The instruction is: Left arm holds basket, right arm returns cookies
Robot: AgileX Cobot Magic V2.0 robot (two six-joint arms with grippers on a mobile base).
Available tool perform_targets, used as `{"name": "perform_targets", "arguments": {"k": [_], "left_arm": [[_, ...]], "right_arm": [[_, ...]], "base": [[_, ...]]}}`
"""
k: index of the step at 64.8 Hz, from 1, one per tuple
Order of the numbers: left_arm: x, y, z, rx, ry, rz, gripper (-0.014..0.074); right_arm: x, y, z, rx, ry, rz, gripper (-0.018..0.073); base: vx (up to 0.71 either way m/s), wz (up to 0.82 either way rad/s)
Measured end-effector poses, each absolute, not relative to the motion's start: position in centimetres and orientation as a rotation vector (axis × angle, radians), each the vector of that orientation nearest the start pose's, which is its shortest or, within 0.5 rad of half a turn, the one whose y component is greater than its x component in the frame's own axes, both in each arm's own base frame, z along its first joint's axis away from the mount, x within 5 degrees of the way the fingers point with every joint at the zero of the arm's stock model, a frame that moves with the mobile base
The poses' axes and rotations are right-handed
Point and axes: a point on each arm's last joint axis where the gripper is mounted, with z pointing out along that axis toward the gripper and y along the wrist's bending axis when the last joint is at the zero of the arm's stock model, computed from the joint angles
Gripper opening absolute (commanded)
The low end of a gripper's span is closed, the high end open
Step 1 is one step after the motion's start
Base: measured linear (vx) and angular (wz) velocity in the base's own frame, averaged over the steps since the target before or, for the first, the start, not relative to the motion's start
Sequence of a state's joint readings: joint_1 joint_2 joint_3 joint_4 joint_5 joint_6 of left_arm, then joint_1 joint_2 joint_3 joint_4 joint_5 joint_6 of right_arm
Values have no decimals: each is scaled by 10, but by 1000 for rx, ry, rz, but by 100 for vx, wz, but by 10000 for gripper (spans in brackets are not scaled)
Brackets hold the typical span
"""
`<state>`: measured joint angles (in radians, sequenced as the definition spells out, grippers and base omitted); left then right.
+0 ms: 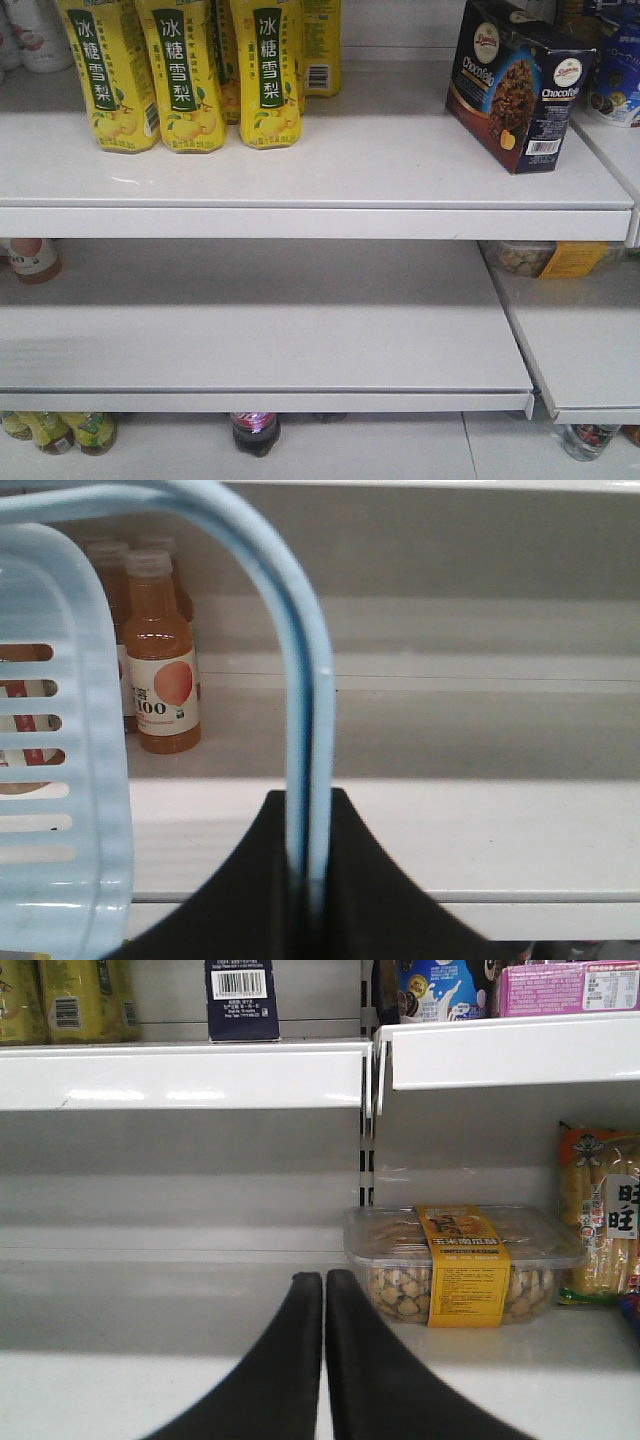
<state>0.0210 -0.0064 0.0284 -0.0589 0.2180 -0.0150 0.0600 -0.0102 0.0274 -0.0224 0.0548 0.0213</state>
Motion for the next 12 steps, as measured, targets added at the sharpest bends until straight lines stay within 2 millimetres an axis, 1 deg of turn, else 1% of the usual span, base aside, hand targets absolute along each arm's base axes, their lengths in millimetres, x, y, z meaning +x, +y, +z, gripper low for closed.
{"name": "perform_targets", "arguments": {"k": [12], "left_arm": [[56,0,184,-71,1722,-49,-6]], "right_arm": [[57,3,200,-47,1555,46,-8]], "base": [[0,0]]}}
